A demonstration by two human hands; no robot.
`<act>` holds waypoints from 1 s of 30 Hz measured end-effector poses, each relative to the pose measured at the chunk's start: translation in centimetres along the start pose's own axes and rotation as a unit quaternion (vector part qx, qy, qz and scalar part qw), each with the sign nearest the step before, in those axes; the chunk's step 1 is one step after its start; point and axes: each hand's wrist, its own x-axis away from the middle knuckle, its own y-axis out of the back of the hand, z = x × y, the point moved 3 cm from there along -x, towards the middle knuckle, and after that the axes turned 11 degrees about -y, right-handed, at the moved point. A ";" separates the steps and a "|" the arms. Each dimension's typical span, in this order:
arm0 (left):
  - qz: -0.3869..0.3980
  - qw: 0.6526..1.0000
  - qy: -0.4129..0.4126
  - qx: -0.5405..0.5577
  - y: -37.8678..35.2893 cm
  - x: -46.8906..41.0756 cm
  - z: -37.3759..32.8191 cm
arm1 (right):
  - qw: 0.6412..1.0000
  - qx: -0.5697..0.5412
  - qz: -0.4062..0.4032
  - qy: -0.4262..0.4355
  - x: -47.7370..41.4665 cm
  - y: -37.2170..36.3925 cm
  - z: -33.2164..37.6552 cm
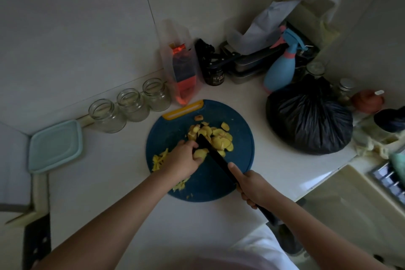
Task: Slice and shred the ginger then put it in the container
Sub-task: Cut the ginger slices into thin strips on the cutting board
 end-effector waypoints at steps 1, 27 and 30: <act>-0.008 1.000 -0.011 -0.003 -0.1 0.2 -0.2 | 1.000 0.000 -0.002 0.002 0.0 -0.1 0.0; -0.136 0.986 -0.049 -0.078 -2.1 1.3 -0.9 | 0.989 0.113 -0.053 0.077 0.4 -0.7 1.2; -0.157 0.985 -0.056 -0.043 -2.2 1.5 -0.7 | 0.987 0.123 -0.065 0.084 0.3 -0.8 1.2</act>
